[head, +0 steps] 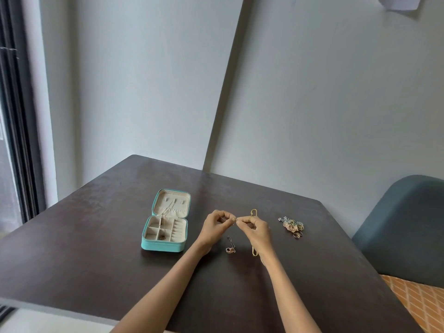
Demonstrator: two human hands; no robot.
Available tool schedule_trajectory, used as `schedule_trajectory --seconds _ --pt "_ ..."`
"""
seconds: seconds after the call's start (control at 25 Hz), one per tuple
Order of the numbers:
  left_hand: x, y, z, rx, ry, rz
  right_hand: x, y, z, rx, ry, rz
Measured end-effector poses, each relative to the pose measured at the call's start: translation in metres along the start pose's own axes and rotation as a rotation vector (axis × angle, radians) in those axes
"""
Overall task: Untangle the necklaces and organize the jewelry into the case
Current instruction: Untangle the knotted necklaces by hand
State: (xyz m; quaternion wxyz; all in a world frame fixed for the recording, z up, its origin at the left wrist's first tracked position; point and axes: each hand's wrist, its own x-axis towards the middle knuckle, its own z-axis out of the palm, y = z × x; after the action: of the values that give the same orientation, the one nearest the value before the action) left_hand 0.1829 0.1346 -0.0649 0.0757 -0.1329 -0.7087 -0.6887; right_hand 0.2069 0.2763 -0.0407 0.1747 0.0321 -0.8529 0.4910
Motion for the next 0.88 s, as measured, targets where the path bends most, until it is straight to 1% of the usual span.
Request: schedule_trajectory --seconds 0.16,0.28,0.36,0.44,0.52,0.56,0.64,0.72,0.8,0.88 --pt "-0.002 0.003 0.000 -0.080 -0.089 0.018 0.001 0.000 -0.002 -0.043 0.041 0.008" --pt "0.000 0.000 0.000 -0.057 -0.091 -0.012 0.001 -0.003 0.000 -0.055 0.029 0.032" --pt "0.000 0.003 0.002 0.049 -0.129 -0.081 0.001 -0.005 0.005 0.008 0.013 0.054" --pt "-0.001 0.008 0.003 0.194 -0.182 -0.137 0.000 -0.006 0.009 0.146 0.006 0.091" --pt "0.001 0.008 0.004 0.252 -0.172 -0.130 -0.001 -0.007 0.009 0.238 -0.025 0.134" --pt "0.002 0.005 0.003 0.228 -0.157 -0.121 -0.001 -0.008 0.007 0.258 -0.051 0.152" --pt "0.003 -0.001 0.002 0.101 -0.139 -0.089 -0.004 -0.008 0.001 0.283 -0.114 0.173" --pt "0.001 -0.002 -0.001 -0.016 -0.152 -0.046 -0.006 -0.006 -0.002 0.256 -0.162 0.170" --pt "-0.001 0.003 -0.003 -0.083 -0.180 -0.017 -0.008 -0.005 -0.002 0.201 -0.150 0.157" --pt "-0.001 0.005 -0.004 -0.110 -0.174 0.002 -0.006 -0.006 -0.001 0.182 -0.106 0.148"
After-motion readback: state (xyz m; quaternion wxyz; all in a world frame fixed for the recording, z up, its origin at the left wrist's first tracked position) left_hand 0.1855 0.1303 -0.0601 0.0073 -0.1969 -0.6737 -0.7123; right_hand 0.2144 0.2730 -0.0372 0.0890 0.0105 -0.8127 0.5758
